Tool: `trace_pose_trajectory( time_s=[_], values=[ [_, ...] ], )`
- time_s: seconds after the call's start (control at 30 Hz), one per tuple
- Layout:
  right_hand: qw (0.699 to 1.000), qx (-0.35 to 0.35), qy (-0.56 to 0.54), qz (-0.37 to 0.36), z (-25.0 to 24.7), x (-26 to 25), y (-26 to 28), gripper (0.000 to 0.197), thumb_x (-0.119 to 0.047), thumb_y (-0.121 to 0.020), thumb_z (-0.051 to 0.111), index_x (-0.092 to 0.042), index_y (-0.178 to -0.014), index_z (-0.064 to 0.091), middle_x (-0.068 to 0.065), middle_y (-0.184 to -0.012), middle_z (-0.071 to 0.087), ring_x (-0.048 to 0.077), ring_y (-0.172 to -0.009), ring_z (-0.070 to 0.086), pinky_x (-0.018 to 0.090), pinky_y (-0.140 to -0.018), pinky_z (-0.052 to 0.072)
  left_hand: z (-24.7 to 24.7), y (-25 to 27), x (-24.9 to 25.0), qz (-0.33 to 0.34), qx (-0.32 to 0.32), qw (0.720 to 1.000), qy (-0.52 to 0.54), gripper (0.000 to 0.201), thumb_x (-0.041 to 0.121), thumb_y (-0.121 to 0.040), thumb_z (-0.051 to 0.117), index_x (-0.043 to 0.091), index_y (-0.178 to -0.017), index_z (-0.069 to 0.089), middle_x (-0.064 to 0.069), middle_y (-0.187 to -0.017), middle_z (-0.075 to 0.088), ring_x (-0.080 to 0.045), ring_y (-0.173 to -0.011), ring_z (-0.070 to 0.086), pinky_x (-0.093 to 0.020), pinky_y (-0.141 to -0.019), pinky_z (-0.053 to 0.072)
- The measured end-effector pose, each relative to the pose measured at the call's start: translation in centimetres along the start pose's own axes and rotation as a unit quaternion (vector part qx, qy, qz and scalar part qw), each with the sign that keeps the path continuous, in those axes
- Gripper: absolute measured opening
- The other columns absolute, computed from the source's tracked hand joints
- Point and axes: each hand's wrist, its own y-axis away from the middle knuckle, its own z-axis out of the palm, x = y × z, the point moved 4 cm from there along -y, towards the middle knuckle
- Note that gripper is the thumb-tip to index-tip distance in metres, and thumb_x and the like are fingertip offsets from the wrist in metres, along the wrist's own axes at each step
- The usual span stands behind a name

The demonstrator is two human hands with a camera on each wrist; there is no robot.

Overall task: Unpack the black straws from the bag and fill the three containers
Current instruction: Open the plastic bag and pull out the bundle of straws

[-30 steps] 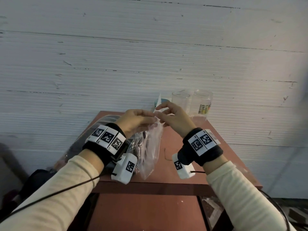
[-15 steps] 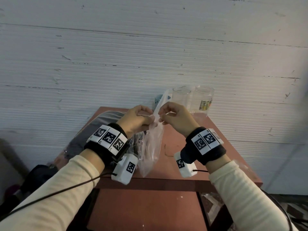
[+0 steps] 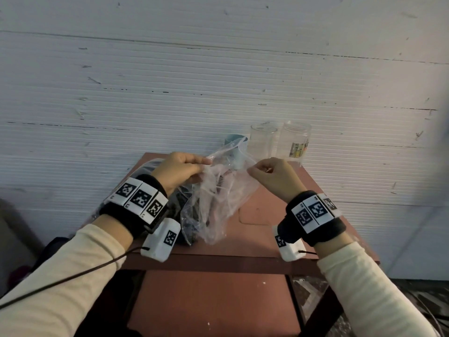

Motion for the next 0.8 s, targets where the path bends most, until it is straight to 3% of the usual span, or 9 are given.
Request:
trace_pose_trajectory(
  time_s=[0.1, 0.27, 0.37, 0.47, 0.53, 0.67, 0.8],
  values=[
    [0.999, -0.007, 0.036, -0.005, 0.2, -0.3, 0.6, 0.031, -0.044, -0.08, 0.073, -0.015, -0.088, 0.068, -0.01, -0.07, 0.047, 0.003, -0.063, 0.043, 0.019, -0.057, 0.034, 0.0, -0.1, 0.0, 0.009, 0.01, 0.998, -0.058, 0.017, 0.01, -0.081, 0.075, 0.013, -0.098, 0.073, -0.005, -0.1, 0.072, -0.013, -0.078, 0.065, -0.024, -0.079, 0.057],
    [0.987, -0.128, 0.093, 0.02, 0.4, -0.2, 1.7, 0.05, -0.044, -0.08, 0.073, -0.016, -0.12, 0.059, -0.003, -0.105, 0.051, 0.011, -0.095, 0.05, 0.023, -0.077, 0.038, 0.3, 0.3, -0.2, -0.025, -0.055, 0.987, -0.148, 0.077, 0.026, -0.056, 0.092, 0.017, -0.127, 0.063, -0.004, -0.114, 0.062, -0.018, -0.104, 0.062, -0.034, -0.1, 0.049],
    [0.978, -0.178, 0.103, 0.029, 0.2, 0.3, 2.2, 0.058, -0.04, -0.081, 0.074, -0.019, -0.131, 0.052, 0.001, -0.109, 0.051, 0.012, -0.093, 0.051, 0.024, -0.081, 0.039, 0.2, 0.7, -0.5, -0.038, -0.098, 0.98, -0.169, 0.101, 0.021, -0.049, 0.091, 0.018, -0.141, 0.049, -0.011, -0.127, 0.059, -0.027, -0.115, 0.059, -0.04, -0.104, 0.047],
    [0.967, -0.224, 0.115, 0.047, -0.2, 1.1, 2.5, 0.061, -0.032, -0.082, 0.074, -0.024, -0.136, 0.047, -0.001, -0.104, 0.052, 0.013, -0.093, 0.053, 0.024, -0.087, 0.039, -0.5, 1.2, -0.4, -0.035, -0.09, 0.979, -0.179, 0.088, -0.008, -0.07, 0.075, 0.018, -0.146, 0.04, -0.012, -0.128, 0.057, -0.027, -0.117, 0.056, -0.036, -0.098, 0.05],
    [0.965, -0.226, 0.122, 0.06, -0.9, 2.0, 2.7, 0.062, -0.027, -0.083, 0.074, -0.027, -0.139, 0.046, -0.001, -0.105, 0.053, 0.014, -0.095, 0.054, 0.025, -0.091, 0.039, -1.2, 1.4, -0.5, -0.037, -0.095, 0.981, -0.165, 0.085, -0.021, -0.075, 0.064, 0.016, -0.147, 0.038, -0.012, -0.126, 0.058, -0.027, -0.117, 0.056, -0.035, -0.093, 0.051],
    [0.965, -0.226, 0.106, 0.075, -1.8, 2.9, 3.0, 0.064, -0.017, -0.086, 0.07, -0.035, -0.141, 0.042, 0.004, -0.12, 0.053, 0.014, -0.102, 0.052, 0.026, -0.091, 0.038, -2.7, 1.3, -1.3, -0.05, -0.089, 0.985, -0.142, 0.081, -0.025, -0.075, 0.059, 0.012, -0.144, 0.041, -0.011, -0.125, 0.06, -0.025, -0.118, 0.056, -0.041, -0.099, 0.049],
    [0.957, -0.278, 0.073, 0.036, -1.0, 1.4, 3.4, 0.076, -0.002, -0.088, 0.06, -0.044, -0.145, 0.032, -0.003, -0.143, 0.04, 0.013, -0.122, 0.043, 0.029, -0.098, 0.039, -2.3, 1.2, -1.3, -0.037, -0.097, 0.986, -0.132, 0.074, -0.019, -0.074, 0.066, 0.012, -0.138, 0.049, -0.01, -0.121, 0.062, -0.021, -0.111, 0.06, -0.032, -0.091, 0.054]
  ],
)
